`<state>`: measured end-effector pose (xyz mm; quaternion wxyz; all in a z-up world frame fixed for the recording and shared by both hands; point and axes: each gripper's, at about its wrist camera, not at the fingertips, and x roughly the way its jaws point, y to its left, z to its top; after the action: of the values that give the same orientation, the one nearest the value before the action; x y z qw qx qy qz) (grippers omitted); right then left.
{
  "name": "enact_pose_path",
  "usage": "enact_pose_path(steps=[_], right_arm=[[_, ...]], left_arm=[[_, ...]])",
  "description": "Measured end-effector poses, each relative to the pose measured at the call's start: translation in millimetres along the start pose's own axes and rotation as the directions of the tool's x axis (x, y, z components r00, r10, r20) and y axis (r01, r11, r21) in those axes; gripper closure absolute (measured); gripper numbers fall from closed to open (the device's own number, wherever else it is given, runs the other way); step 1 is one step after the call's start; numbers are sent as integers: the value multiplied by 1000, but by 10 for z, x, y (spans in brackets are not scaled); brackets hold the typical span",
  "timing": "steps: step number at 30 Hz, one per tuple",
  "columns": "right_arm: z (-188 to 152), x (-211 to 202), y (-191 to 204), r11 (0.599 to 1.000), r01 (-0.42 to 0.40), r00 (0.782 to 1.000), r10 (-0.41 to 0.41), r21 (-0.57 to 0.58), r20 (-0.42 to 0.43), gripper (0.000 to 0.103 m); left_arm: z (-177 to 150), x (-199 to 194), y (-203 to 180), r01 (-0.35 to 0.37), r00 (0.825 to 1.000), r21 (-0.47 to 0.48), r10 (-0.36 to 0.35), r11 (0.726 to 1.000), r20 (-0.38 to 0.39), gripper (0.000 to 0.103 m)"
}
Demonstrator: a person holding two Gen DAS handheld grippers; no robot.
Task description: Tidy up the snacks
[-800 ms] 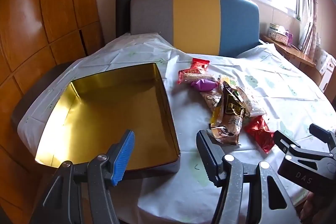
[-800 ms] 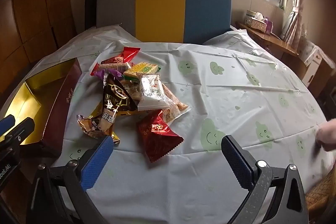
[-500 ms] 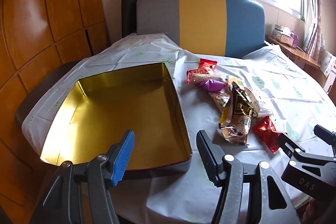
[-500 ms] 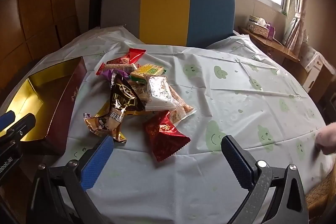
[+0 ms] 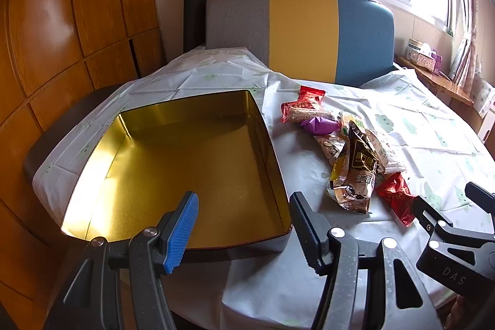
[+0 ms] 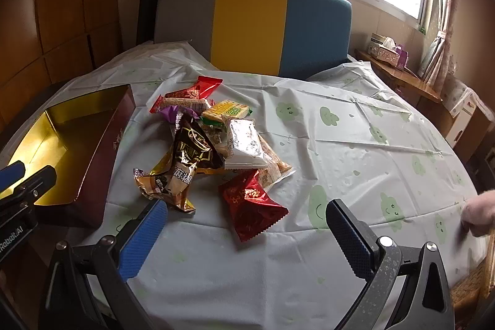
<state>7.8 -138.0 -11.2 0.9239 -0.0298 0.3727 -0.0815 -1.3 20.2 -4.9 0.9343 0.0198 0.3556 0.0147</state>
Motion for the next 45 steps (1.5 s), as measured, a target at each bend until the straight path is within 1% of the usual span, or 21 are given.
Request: enact_pose_path(steps=[22,45], right_arm=[[34,-47,-37,1000,-1,1000,1,17,25,0],[30,-48,-45,1000,-3,1000,3,21,29,0]], left_arm=[[-1,-21,0,-1,1000,6,1,1000,-2,41],[-14,-29,3,2,1000,6,-2,1000,-4,41]])
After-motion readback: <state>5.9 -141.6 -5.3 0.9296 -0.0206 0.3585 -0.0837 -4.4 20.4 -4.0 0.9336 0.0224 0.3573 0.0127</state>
